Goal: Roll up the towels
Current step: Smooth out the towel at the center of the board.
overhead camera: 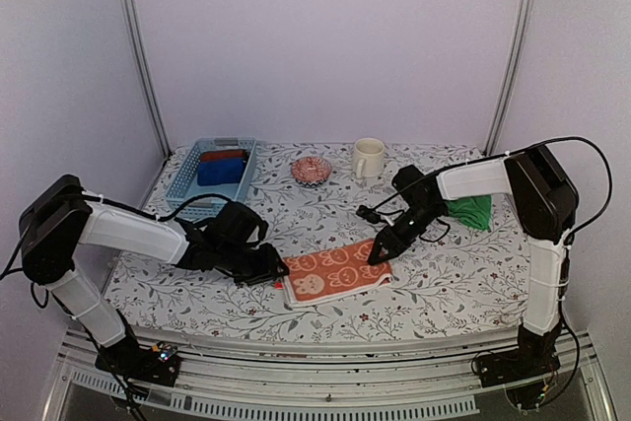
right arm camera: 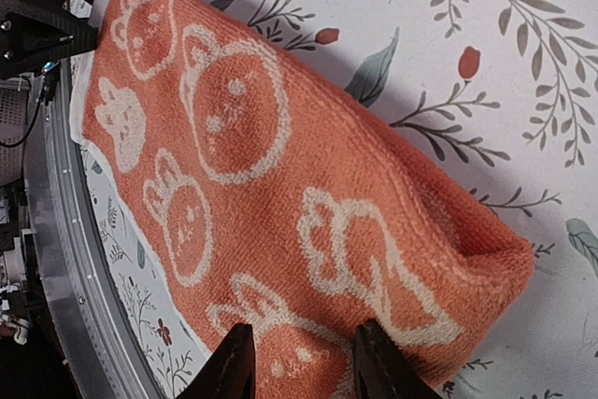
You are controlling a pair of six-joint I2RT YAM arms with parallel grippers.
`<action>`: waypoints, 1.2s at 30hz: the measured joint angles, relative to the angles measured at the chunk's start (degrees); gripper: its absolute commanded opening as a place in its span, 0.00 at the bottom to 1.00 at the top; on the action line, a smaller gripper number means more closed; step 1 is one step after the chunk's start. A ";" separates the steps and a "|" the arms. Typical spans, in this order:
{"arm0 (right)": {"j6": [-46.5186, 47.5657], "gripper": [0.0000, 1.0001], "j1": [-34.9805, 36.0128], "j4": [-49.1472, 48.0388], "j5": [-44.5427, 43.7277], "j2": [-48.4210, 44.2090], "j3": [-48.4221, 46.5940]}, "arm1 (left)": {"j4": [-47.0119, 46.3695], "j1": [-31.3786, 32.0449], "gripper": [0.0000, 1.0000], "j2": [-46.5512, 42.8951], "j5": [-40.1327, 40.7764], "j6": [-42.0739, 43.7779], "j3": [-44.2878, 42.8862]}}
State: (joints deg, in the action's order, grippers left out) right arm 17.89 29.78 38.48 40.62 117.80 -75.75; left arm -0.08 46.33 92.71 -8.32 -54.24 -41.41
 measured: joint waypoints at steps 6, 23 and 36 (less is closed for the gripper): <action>-0.85 0.35 0.55 0.94 -5.51 -1.20 -0.37 | 0.33 -0.02 0.34 0.00 0.02 0.70 -0.81; 4.13 0.16 0.33 3.15 -2.80 -8.70 8.37 | 1.29 -0.02 0.33 0.33 0.24 1.79 -1.60; 4.28 0.16 0.26 4.04 -4.00 -7.74 10.78 | 5.44 0.70 0.28 -2.69 5.75 4.92 -5.55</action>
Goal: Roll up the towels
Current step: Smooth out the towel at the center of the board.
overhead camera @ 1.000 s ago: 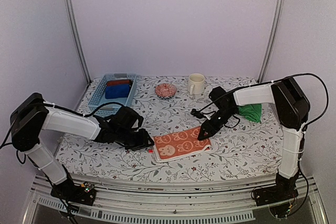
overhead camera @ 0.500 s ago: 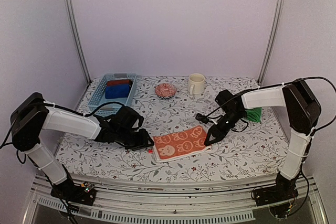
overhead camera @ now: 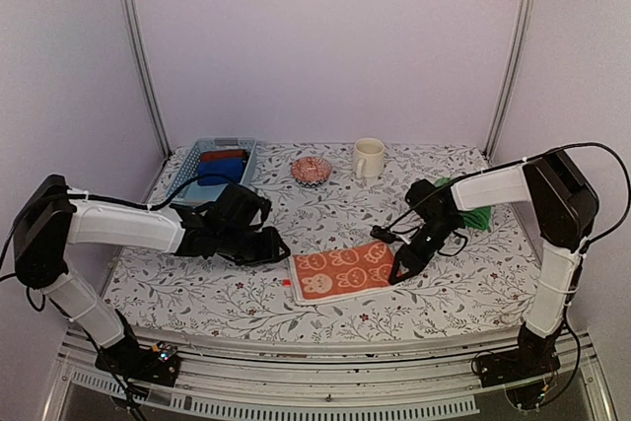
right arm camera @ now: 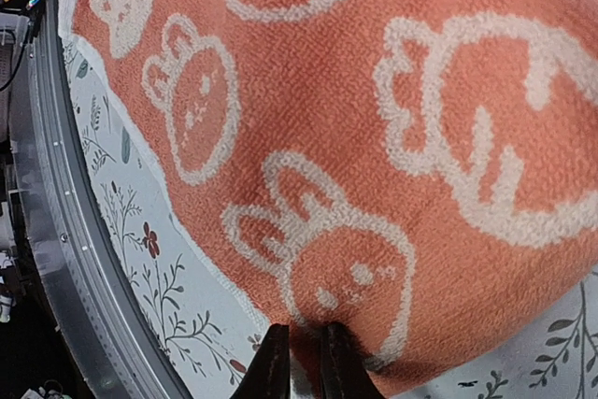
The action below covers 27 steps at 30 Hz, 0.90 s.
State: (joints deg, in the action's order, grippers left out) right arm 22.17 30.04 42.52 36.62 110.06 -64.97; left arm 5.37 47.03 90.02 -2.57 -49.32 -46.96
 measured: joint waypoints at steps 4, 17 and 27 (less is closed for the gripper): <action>1.03 0.17 0.50 2.25 1.70 -0.20 0.59 | -1.36 1.44 0.24 1.95 -2.91 3.74 -4.83; 7.21 0.15 2.47 11.17 10.84 -2.75 -5.42 | -0.83 5.46 0.12 15.80 -14.27 10.12 -10.97; 2.60 0.12 -4.22 6.49 8.39 5.20 -10.10 | 0.02 5.46 0.08 17.44 -14.78 10.25 -10.88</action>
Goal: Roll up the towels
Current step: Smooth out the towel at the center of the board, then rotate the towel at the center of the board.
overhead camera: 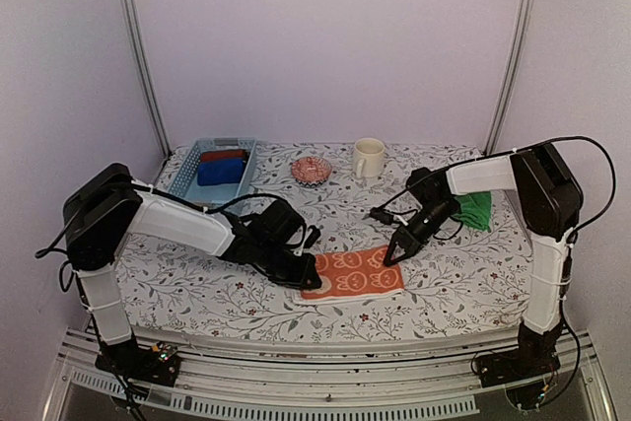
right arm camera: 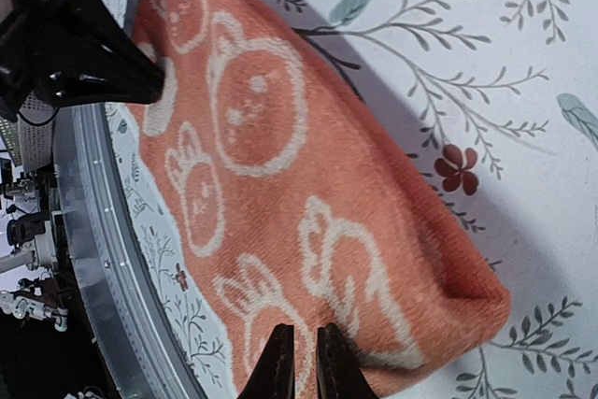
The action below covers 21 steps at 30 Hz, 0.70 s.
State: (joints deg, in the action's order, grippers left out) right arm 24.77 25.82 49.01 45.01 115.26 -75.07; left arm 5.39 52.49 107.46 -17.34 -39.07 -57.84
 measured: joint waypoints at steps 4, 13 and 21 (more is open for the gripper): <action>-3.32 0.12 -0.90 -2.19 -1.31 5.42 -1.53 | 0.20 -0.15 0.08 0.46 0.50 0.09 0.00; -6.08 0.15 -0.02 -5.40 0.92 1.20 4.90 | 2.69 -4.76 0.06 4.83 2.73 5.49 -6.25; -1.57 0.17 11.61 1.86 7.63 -3.21 2.51 | 7.06 -8.26 0.09 11.61 4.76 15.41 -18.73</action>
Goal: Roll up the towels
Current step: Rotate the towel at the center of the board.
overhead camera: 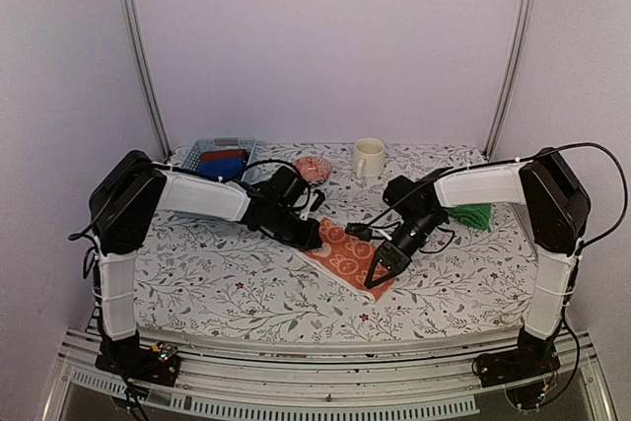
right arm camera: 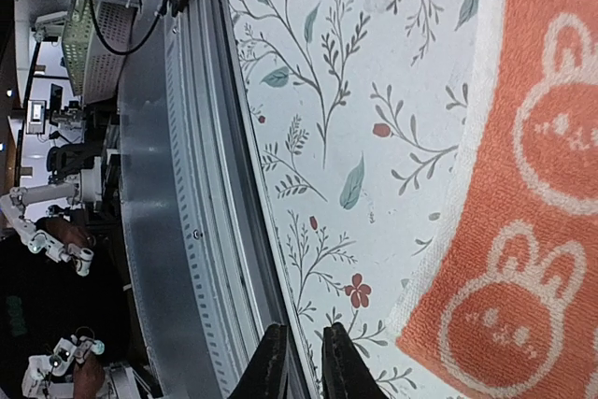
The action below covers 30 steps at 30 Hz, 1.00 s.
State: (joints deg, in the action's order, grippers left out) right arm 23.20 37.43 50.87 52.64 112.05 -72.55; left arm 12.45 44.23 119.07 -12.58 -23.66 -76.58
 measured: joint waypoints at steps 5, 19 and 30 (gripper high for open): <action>1.73 0.18 -6.86 1.18 3.08 -3.85 -0.48 | -3.15 0.90 0.10 -8.20 -1.38 1.16 7.82; -0.33 0.17 -14.82 -3.28 -3.32 -2.03 -1.46 | -19.30 11.69 0.09 -2.91 -10.60 0.55 7.21; -1.79 0.17 -14.78 -7.08 -6.95 4.35 1.62 | -20.39 14.91 0.06 4.83 -15.54 2.69 4.66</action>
State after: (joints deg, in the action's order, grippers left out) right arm 21.41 22.65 43.79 45.69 116.40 -70.94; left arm -7.94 59.13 123.90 -28.12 -20.97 -71.92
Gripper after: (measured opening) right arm 0.171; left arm 0.083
